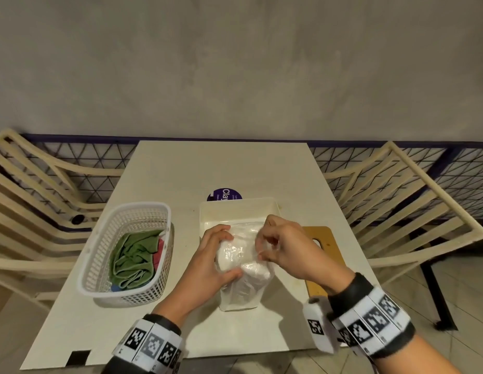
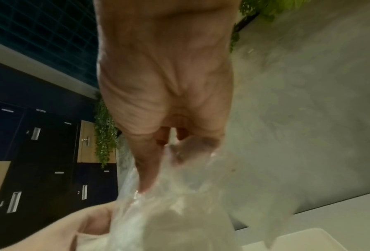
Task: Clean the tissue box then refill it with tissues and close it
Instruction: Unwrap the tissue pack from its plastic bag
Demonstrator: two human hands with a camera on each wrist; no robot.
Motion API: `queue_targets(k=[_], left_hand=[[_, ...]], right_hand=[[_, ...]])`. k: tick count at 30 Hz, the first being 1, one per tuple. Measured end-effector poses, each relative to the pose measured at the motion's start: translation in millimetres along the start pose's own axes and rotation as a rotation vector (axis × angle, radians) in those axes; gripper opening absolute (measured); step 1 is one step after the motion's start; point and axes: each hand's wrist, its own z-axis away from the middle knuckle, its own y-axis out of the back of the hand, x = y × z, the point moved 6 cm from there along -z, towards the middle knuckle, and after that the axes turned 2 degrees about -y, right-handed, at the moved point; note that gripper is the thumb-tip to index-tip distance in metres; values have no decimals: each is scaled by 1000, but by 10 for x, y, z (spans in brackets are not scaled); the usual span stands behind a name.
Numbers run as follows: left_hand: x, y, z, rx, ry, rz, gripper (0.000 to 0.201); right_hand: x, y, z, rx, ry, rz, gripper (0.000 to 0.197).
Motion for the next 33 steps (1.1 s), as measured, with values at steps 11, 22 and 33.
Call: queue_targets(k=[11, 22, 33], left_hand=[[23, 14, -12, -56, 29, -38, 73], [271, 83, -93, 124, 141, -231, 38], [-100, 115, 22, 336, 710, 994, 22]], right_hand=[[-11, -352, 538, 176, 580, 530, 15], [82, -360, 466, 202, 459, 478, 17], [85, -353, 444, 209, 408, 462, 23]])
